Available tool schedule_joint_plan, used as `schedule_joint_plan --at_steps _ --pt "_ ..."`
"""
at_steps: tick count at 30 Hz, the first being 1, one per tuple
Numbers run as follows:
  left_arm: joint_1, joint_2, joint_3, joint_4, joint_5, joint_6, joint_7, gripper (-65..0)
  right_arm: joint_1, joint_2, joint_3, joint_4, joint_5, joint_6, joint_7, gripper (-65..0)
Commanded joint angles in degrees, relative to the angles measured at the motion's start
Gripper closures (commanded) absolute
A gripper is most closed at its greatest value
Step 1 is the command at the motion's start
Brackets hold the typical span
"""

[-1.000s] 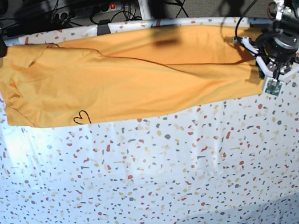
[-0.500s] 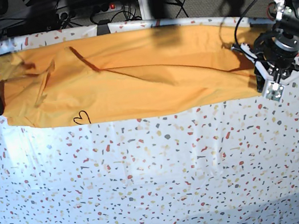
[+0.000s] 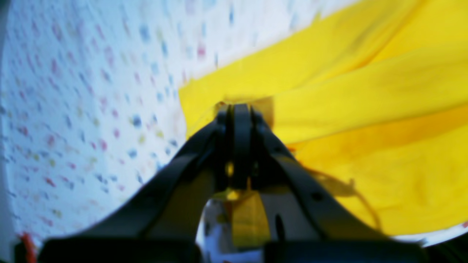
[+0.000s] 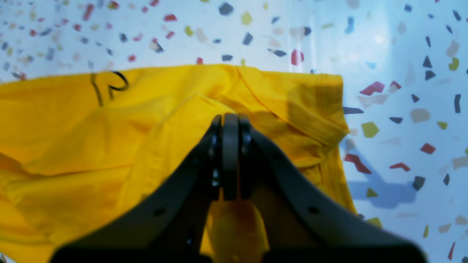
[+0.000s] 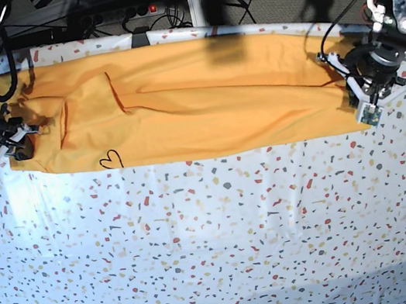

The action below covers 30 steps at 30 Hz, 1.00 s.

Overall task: Fold the T-shirt properly
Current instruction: 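Release the shirt and reposition both grippers at the strip's ends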

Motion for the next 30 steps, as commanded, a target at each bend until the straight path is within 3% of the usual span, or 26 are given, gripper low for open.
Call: schedule_joint_plan --at_steps 1,4,7,10,20,21,24,26,28,30 --pt "-0.6 -0.8 -0.3 -0.6 0.2 0.5 -2.2 0.0 0.7 1.1 0.3 0.9 -0.3 0.1 1.9 0.0" --pt "-0.7 -0.8 -0.3 -3.8 0.2 0.5 -3.1 0.0 0.7 1.8 0.4 0.9 -5.2 0.1 3.0 0.0" --pt "-0.7 -0.8 -0.3 -4.7 3.7 0.5 -3.1 0.0 0.7 3.2 0.4 0.9 -9.6 -3.6 3.7 0.0" --pt "-0.7 -0.8 -0.3 -4.7 5.5 1.3 -3.7 0.0 0.7 4.9 0.4 0.9 -11.5 -5.0 4.1 0.0" --pt "-0.7 -0.6 -0.3 -4.7 5.3 2.3 -4.0 0.0 0.7 5.5 0.4 0.9 -6.9 -5.2 3.9 0.0" --pt "-0.7 -0.6 -0.3 -4.7 5.3 2.3 -4.0 -3.9 0.7 5.6 0.4 0.9 -6.2 -5.2 3.9 0.0" --pt "-0.7 -0.6 -0.3 -4.7 5.4 2.4 -4.4 -26.6 0.7 5.6 0.4 0.9 -4.8 -5.2 4.1 -20.4" --pt "-0.7 -0.6 -0.3 -4.7 5.6 5.6 -5.7 -36.2 0.7 5.6 0.4 0.9 -4.8 -5.2 5.1 -28.8" --pt "-0.9 -0.7 -0.3 -4.7 5.8 9.7 -6.1 -39.0 0.7 5.6 0.4 0.9 -4.8 -5.2 6.0 -30.2" --pt "-1.4 -0.6 -0.3 -4.7 8.9 11.8 -5.6 -39.1 0.9 5.6 0.4 0.9 -4.2 -5.2 7.0 -30.2"
